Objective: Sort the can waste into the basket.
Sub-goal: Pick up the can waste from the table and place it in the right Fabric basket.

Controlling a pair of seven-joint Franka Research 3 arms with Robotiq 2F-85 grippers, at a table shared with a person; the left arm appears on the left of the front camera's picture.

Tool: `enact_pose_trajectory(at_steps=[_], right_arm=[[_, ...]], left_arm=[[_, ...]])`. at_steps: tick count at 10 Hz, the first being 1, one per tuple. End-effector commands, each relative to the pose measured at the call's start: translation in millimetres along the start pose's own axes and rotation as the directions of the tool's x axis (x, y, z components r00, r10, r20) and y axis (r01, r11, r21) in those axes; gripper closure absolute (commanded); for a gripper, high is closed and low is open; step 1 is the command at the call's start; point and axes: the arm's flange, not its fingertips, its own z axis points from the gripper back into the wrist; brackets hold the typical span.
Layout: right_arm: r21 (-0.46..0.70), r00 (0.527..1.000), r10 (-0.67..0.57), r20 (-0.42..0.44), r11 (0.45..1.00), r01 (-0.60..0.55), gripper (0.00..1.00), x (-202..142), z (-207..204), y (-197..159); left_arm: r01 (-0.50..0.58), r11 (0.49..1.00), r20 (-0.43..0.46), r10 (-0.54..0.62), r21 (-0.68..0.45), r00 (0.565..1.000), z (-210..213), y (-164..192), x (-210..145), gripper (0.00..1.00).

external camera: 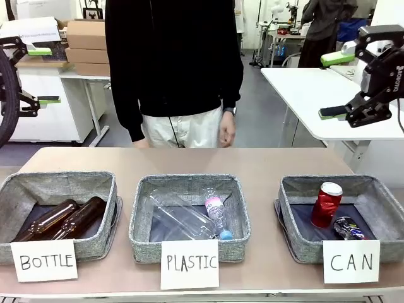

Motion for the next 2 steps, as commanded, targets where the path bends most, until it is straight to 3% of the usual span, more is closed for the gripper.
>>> enact_pose_trajectory(at_steps=[1,2], right_arm=[[0.014,1.000,0.017,-0.005,1.000,-0.017,0.00,-0.7,2.9,-3.8],[0.014,1.000,0.017,-0.005,1.000,-0.017,0.00,-0.7,2.9,-3.8]], left_arm=[[-0.011,1.000,-0.009,0.011,0.007,1.000,1.0,-4.6,-0.5,0.00],[-0.011,1.000,-0.009,0.011,0.007,1.000,1.0,-4.6,-0.5,0.00]])
